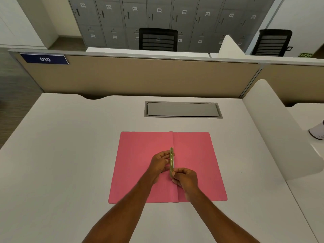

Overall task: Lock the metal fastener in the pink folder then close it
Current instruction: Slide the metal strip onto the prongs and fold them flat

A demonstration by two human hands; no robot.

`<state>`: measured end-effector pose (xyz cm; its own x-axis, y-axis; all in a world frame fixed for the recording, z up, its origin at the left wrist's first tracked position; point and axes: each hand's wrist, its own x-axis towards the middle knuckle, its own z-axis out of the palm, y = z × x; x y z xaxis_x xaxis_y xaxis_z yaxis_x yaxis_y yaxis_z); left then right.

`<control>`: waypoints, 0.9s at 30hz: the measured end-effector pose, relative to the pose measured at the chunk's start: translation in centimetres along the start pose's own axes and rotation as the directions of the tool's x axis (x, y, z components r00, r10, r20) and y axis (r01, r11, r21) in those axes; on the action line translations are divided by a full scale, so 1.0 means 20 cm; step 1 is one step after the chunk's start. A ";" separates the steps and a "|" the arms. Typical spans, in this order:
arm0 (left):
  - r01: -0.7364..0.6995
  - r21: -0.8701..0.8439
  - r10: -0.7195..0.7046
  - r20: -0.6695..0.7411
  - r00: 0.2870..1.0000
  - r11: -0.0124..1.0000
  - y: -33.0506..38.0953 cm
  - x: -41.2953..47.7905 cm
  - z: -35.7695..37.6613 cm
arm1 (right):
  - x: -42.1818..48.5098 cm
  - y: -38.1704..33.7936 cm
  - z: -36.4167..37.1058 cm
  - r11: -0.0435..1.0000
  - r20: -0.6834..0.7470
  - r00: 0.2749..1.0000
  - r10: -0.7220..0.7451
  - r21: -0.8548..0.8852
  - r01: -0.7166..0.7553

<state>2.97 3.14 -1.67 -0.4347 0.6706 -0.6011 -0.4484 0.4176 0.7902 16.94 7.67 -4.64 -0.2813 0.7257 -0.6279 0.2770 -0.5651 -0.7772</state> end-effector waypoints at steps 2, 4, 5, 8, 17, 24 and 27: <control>0.001 -0.002 -0.001 0.004 1.000 1.000 0.00 0.00 0.00 | 0.00 0.00 0.00 1.000 0.004 1.000 0.000 -0.003 0.000; -0.001 0.006 0.001 0.002 1.000 1.000 0.00 0.00 0.00 | 0.00 0.00 0.00 1.000 0.003 1.000 -0.001 -0.009 0.001; -0.002 0.011 0.002 0.000 1.000 1.000 -0.01 0.01 0.00 | 0.00 0.00 0.00 1.000 -0.001 1.000 -0.001 -0.014 0.001; 0.000 0.012 0.000 -0.007 1.000 1.000 -0.01 0.02 0.01 | 0.00 0.00 0.01 0.999 -0.019 1.000 0.000 -0.042 -0.001; -0.173 0.350 0.257 -0.209 0.944 0.921 -0.02 0.01 0.01 | 0.02 -0.03 0.02 0.990 -0.059 0.998 -0.029 -0.140 0.020; -0.202 0.743 0.399 -0.095 0.912 0.638 -0.04 0.04 -0.04 | 0.01 -0.03 0.05 0.975 -0.093 0.990 -0.102 -0.209 0.081; -0.169 0.753 0.339 -0.076 0.938 0.636 -0.04 0.06 -0.06 | 0.02 -0.03 0.06 0.970 -0.110 0.988 -0.112 -0.227 0.085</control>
<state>1.90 2.91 -3.25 -0.6189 0.7239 -0.3050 0.3764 0.6141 0.6937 15.58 7.85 -4.42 -0.2083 0.8232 -0.5282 0.4532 -0.3973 -0.7980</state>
